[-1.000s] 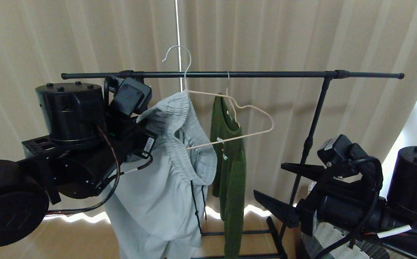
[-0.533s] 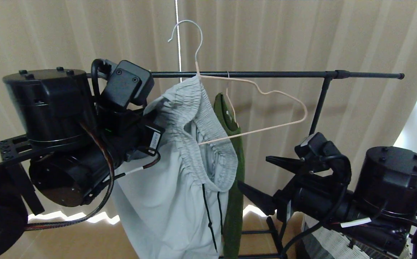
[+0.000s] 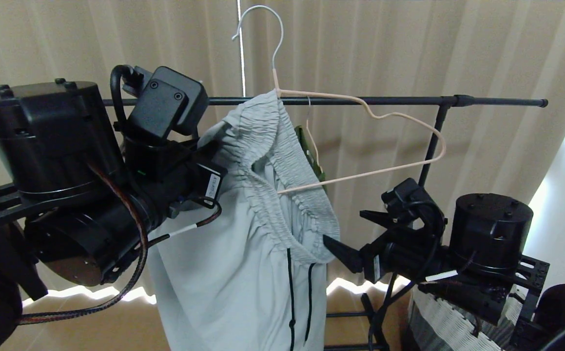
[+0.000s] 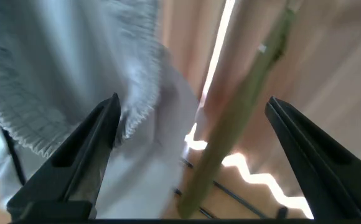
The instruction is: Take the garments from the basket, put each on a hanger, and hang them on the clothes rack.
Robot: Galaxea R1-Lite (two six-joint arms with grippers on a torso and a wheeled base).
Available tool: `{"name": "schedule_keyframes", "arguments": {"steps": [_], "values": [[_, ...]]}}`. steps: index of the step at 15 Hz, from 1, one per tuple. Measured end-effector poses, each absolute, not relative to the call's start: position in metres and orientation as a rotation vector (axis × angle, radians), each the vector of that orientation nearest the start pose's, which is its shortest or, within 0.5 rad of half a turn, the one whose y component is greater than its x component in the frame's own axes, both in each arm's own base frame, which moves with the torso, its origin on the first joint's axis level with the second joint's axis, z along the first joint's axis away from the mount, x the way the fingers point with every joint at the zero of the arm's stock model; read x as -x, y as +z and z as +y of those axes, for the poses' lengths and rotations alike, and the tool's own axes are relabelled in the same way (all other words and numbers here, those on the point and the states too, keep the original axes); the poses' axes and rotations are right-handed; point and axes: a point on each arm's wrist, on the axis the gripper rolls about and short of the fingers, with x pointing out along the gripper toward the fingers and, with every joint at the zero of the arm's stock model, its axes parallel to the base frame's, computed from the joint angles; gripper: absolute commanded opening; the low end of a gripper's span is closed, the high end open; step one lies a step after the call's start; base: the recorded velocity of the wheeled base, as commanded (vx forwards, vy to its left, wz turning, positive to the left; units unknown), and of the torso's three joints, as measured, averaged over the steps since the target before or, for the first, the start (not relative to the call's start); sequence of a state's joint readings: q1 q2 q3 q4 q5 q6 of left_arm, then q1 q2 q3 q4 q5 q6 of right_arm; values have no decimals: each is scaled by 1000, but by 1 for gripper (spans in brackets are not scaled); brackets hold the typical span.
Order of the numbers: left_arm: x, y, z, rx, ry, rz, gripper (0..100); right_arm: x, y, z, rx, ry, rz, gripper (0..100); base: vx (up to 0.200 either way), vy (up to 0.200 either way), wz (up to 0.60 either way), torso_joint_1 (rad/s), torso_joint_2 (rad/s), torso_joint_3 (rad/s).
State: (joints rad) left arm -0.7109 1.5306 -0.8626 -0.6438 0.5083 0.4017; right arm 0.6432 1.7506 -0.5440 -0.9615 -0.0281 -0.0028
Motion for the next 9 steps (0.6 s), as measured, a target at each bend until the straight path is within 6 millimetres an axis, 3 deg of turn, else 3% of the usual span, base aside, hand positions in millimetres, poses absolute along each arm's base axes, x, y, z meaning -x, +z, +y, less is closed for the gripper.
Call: {"name": "schedule_keyframes", "arguments": {"steps": [4, 9], "values": [[-216, 247, -164, -419, -182, -13, 0, -230, 136, 156, 82, 541, 230, 0, 0, 0, 0, 0, 0, 0], [-221, 242, -158, -458, -158, 4, 0, -242, 149, 120, 61, 409, 189, 0, 0, 0, 0, 0, 0, 0]]}}
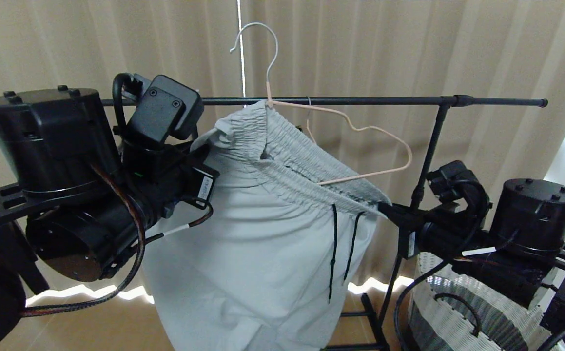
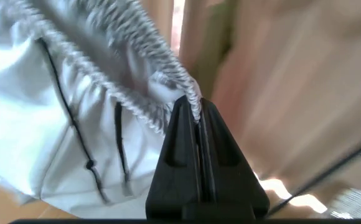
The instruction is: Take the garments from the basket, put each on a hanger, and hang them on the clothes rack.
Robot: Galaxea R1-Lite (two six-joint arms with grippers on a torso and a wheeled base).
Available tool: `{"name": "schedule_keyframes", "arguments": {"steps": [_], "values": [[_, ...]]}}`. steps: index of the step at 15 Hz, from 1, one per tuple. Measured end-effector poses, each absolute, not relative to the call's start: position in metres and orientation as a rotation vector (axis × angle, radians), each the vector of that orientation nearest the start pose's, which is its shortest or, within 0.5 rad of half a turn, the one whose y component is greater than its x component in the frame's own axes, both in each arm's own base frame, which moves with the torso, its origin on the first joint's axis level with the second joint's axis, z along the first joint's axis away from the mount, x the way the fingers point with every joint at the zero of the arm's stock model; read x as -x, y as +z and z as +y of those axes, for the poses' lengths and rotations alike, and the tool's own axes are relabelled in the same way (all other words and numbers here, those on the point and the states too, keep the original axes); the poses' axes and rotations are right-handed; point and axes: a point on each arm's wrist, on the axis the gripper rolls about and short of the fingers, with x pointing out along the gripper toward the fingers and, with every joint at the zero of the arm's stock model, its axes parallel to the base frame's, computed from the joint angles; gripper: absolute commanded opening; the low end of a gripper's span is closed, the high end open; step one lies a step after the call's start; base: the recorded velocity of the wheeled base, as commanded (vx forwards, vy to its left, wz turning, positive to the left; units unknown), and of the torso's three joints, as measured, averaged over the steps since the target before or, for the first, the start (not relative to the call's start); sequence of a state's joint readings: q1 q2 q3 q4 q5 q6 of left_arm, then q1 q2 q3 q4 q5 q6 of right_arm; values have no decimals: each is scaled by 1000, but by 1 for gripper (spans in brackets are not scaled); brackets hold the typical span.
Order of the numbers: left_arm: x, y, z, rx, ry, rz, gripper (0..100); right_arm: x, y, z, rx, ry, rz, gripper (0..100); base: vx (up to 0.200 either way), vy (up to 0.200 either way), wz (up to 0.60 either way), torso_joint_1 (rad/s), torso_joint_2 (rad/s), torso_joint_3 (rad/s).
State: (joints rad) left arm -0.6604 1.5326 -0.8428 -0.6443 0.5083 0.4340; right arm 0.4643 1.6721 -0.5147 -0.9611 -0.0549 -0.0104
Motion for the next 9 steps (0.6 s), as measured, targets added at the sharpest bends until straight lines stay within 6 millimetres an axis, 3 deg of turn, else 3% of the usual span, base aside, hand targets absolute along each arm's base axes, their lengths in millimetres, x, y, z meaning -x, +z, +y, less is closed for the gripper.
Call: {"name": "schedule_keyframes", "arguments": {"steps": [4, 9], "values": [[-222, 223, -146, -569, -136, 65, 0, -251, 157, 102, 48, 336, 160, 0, 0, 0, 0, 0, 0, 0], [-223, 201, -131, -664, -102, 112, 0, -256, 163, 97, 42, 314, 138, 0, 0, 0, 0, 0, 0, 0]]}}
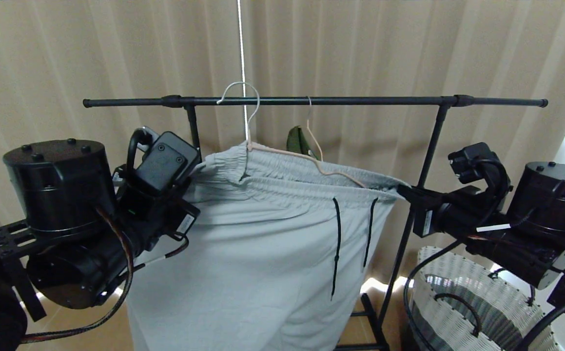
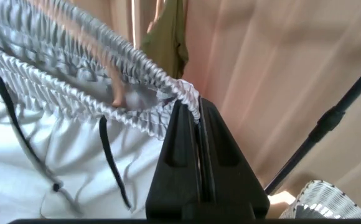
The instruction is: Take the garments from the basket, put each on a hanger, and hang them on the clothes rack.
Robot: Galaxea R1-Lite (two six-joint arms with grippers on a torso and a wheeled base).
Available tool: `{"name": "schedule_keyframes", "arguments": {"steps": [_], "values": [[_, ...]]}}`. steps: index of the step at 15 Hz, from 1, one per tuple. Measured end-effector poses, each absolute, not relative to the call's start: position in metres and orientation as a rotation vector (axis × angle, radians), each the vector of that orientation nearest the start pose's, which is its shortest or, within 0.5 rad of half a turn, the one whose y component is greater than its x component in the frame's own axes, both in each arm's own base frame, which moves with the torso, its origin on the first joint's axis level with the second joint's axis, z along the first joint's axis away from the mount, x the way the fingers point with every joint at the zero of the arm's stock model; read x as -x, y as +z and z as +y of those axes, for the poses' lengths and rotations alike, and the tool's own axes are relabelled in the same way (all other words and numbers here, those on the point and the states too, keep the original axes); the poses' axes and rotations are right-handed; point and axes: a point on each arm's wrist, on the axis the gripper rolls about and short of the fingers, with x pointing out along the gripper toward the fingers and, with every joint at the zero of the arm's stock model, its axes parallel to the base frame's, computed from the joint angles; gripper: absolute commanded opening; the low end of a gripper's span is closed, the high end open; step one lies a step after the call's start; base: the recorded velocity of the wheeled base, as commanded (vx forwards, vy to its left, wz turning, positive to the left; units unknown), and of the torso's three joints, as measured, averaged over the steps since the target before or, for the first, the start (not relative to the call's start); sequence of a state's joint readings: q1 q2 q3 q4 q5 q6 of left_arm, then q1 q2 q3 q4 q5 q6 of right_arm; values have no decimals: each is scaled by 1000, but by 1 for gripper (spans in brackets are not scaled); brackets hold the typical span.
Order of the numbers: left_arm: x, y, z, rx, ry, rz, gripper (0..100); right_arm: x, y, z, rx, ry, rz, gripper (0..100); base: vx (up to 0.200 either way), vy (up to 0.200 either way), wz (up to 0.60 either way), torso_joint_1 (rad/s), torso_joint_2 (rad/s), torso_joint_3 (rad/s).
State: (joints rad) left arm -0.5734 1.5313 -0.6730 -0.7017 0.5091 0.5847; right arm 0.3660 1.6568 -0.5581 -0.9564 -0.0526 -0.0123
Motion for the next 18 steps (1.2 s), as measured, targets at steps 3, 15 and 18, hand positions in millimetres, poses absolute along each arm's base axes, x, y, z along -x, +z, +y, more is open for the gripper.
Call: {"name": "schedule_keyframes", "arguments": {"steps": [3, 15, 18], "values": [[-224, 193, -126, -722, -89, 131, 0, -257, 167, 100, 62, 327, 143, 0, 0, 0, 0, 0, 0, 0], [-233, 186, -130, -751, -65, 163, 0, -212, 172, 146, 112, 558, 167, 100, 0, 0, 0, 0, 0, 0], [-233, 185, -131, -750, -65, 164, 0, -206, 165, 142, 122, 559, 190, 100, 0, 0, 0, 0, 0, 0]]}}
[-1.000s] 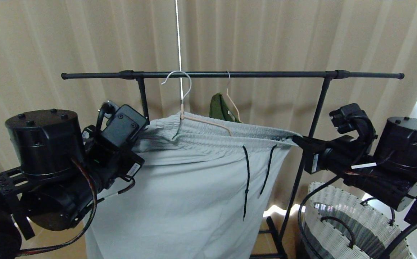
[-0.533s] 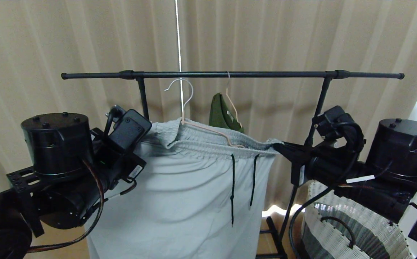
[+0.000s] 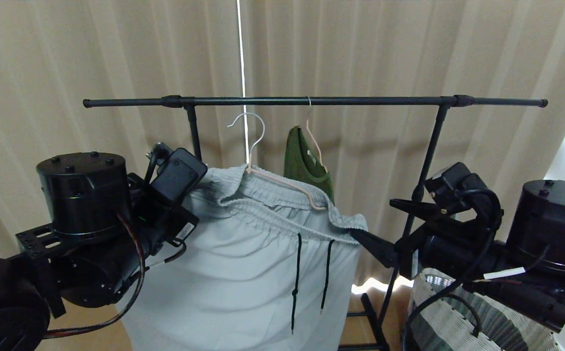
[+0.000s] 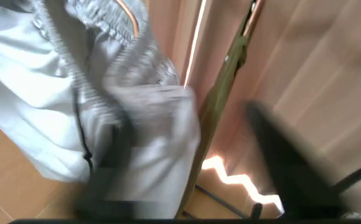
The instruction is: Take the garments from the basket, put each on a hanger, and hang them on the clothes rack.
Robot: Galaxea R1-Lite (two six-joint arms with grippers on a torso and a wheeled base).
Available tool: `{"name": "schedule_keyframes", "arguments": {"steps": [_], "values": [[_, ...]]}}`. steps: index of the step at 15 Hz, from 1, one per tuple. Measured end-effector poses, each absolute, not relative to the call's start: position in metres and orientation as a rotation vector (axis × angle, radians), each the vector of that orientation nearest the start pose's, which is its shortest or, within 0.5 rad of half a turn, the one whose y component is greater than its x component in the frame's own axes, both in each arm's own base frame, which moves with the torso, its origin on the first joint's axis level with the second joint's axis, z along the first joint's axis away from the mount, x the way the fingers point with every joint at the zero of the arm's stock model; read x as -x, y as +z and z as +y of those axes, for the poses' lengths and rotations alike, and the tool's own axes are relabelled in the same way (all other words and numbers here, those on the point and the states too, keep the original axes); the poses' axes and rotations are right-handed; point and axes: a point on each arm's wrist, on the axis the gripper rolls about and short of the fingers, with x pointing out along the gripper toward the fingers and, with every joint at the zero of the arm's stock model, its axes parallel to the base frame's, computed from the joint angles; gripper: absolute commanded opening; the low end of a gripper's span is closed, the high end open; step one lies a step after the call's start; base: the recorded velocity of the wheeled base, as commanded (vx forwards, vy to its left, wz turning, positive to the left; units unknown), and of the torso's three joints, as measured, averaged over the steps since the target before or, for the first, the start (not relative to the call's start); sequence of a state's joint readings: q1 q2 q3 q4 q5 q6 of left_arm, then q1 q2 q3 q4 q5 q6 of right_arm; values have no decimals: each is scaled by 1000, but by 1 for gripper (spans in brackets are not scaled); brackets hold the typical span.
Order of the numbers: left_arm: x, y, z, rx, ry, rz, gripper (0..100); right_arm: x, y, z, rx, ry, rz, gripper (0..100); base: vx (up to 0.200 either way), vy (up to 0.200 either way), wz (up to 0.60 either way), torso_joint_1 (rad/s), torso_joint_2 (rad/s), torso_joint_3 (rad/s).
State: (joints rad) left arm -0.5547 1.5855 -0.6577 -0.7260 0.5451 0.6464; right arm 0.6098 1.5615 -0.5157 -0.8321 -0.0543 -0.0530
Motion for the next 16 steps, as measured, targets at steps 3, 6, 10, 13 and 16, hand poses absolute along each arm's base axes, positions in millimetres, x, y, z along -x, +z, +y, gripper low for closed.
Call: {"name": "schedule_keyframes", "arguments": {"steps": [3, 6, 10, 13, 16], "values": [[-234, 187, -131, -746, -65, 159, 0, -202, 163, 140, 124, 563, 197, 100, 0, 0, 0, 0, 0, 0], [-235, 187, -132, -747, -45, 164, 0, -195, 159, 135, 127, 565, 208, 100, 0, 0, 0, 0, 0, 0], [-241, 193, -137, -724, -30, 134, 0, -185, 154, 128, 137, 565, 228, 100, 0, 0, 0, 0, 0, 0], [-240, 192, -149, -720, -64, 119, 0, -191, 165, 131, 198, 571, 163, 100, 0, 0, 0, 0, 0, 0], [-231, 191, -164, -710, -131, 84, 0, -207, 180, 140, 280, 568, 83, 100, 0, 0, 0, 0, 0, 0]]}}
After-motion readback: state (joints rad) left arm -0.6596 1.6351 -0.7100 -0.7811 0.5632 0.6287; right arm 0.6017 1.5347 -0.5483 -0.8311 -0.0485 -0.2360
